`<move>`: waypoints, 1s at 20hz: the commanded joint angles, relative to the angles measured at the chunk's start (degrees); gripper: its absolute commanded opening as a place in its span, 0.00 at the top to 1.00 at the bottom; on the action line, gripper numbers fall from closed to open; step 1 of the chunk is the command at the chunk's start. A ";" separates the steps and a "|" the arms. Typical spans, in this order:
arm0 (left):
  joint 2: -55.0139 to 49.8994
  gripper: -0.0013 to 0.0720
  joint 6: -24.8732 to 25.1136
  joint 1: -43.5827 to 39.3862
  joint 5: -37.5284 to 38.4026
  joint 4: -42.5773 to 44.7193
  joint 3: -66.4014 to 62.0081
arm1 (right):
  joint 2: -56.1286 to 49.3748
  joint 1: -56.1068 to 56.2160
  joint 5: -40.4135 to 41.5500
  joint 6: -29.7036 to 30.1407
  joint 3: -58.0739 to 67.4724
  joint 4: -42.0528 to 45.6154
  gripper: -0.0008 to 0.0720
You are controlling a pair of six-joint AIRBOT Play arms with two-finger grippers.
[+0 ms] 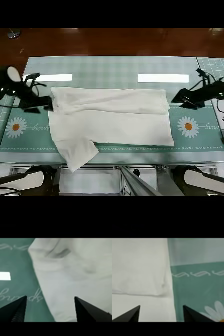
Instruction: Fold the shirts.
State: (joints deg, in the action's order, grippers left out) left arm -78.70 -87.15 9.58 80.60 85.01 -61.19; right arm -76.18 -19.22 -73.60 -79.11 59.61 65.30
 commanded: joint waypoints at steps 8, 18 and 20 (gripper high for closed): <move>15.32 0.03 7.21 18.53 -2.62 -22.29 30.71 | 23.65 4.66 9.90 2.84 -26.18 -11.85 0.14; 17.68 0.03 9.03 9.60 -9.97 -29.62 41.90 | 23.67 5.84 13.77 -2.91 -25.57 -15.15 0.14; 17.84 0.34 9.99 7.28 -8.09 -29.59 41.81 | 23.67 -0.74 9.38 -2.93 -24.00 -11.54 0.14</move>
State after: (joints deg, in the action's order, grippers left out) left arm -61.10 -79.02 19.99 74.11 56.97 -20.80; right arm -52.60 -14.79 -60.40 -81.58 34.44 51.22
